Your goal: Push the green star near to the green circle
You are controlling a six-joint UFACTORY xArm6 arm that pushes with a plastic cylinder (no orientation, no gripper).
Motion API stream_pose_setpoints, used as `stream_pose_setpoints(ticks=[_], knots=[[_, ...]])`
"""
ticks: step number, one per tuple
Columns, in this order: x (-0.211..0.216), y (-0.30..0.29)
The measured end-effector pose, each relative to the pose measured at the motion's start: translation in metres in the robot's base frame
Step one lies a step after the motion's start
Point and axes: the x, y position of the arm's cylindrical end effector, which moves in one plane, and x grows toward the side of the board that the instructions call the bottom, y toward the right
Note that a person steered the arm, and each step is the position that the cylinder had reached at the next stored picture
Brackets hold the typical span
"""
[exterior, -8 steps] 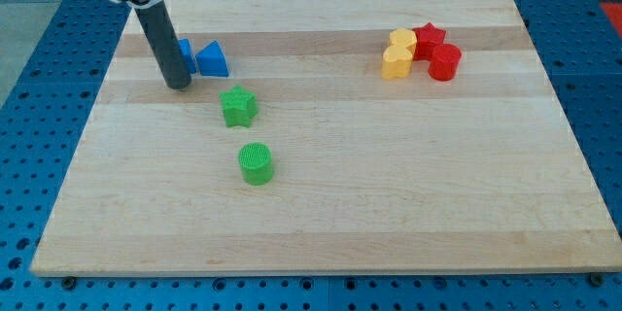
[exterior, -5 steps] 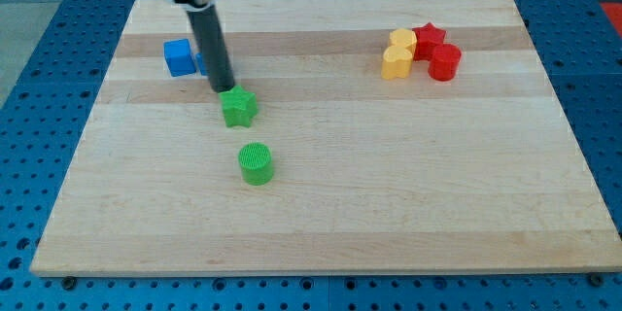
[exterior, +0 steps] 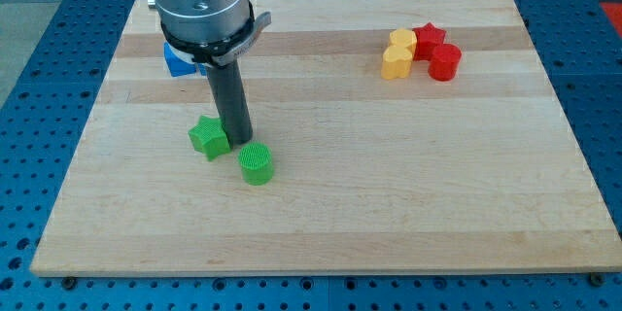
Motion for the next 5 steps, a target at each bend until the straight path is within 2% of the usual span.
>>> stream_pose_setpoints(ticks=[1, 2, 3, 5], knots=[[-0.026, 0.000], [-0.031, -0.015], [-0.016, -0.044], [0.025, -0.048]])
